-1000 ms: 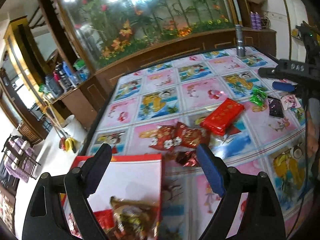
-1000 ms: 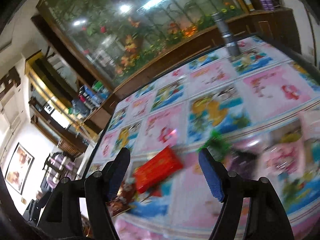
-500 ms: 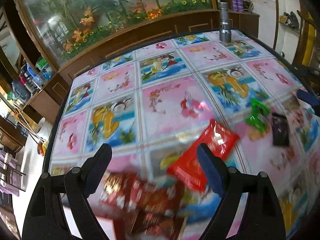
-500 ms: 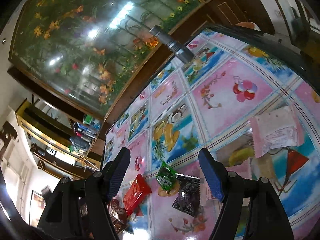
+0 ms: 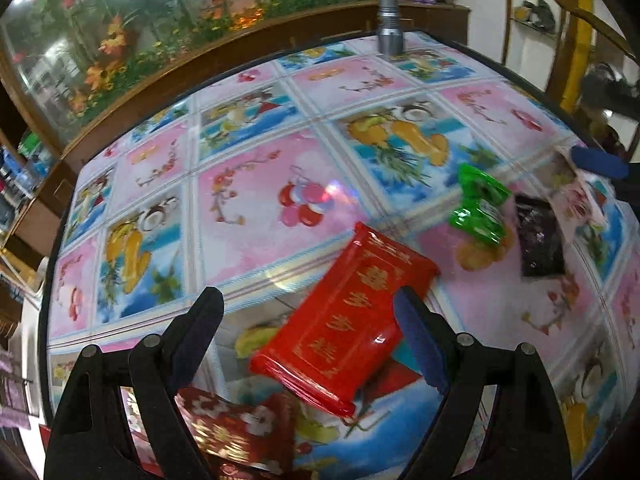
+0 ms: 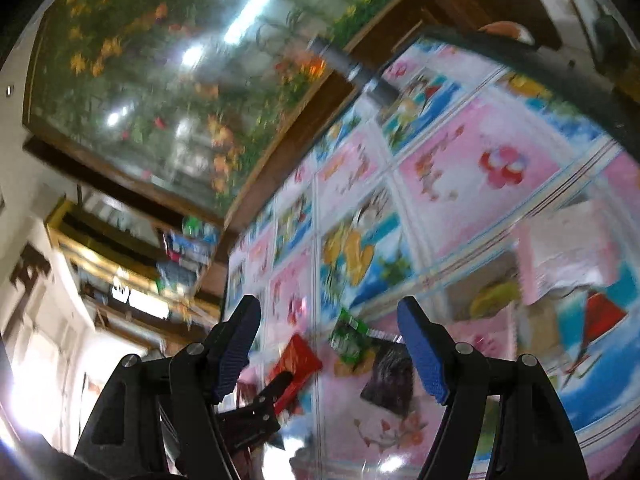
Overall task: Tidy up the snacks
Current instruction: 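Grasp the red gold-lettered cake bar with the left tool while the right tool grasps the dark purple packet, then carry both items over the tray and open both tools to release them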
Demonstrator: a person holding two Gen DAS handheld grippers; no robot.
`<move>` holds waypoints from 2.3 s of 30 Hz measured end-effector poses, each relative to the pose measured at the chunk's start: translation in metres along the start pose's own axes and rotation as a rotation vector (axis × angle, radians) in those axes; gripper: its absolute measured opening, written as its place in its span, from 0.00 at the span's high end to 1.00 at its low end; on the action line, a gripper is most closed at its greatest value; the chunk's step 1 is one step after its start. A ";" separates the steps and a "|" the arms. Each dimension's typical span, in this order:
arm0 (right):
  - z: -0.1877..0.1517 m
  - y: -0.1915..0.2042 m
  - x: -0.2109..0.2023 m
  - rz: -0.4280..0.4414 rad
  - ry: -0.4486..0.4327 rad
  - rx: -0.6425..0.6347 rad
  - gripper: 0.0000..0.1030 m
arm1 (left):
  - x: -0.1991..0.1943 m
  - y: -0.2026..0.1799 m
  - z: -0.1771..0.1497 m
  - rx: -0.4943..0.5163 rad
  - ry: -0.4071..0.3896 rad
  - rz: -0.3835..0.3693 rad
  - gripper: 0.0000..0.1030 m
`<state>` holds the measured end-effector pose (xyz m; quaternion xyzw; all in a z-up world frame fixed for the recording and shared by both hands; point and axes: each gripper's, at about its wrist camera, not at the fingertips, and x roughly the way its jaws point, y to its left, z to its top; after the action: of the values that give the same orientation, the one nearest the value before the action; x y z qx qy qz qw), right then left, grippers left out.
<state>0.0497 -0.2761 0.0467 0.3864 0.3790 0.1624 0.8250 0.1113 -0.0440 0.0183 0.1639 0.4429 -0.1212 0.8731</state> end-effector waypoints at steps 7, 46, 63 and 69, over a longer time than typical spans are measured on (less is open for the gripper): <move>-0.017 0.009 0.023 -0.150 0.098 -0.062 0.29 | 0.004 -0.031 -0.011 0.071 0.023 -0.078 0.14; -0.063 0.043 0.064 -0.610 0.139 -0.402 0.41 | 0.000 -0.017 -0.012 0.066 0.038 -0.161 0.51; -0.070 0.049 0.071 -0.644 0.145 -0.553 0.70 | -0.034 -0.038 -0.051 -0.109 0.027 -0.193 0.58; -0.056 0.036 0.060 -0.494 0.187 -0.431 0.75 | -0.063 -0.032 -0.079 -0.163 -0.010 -0.212 0.58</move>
<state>0.0482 -0.1899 0.0211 0.0832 0.4920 0.0686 0.8639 0.0053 -0.0382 0.0205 0.0443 0.4619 -0.1773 0.8679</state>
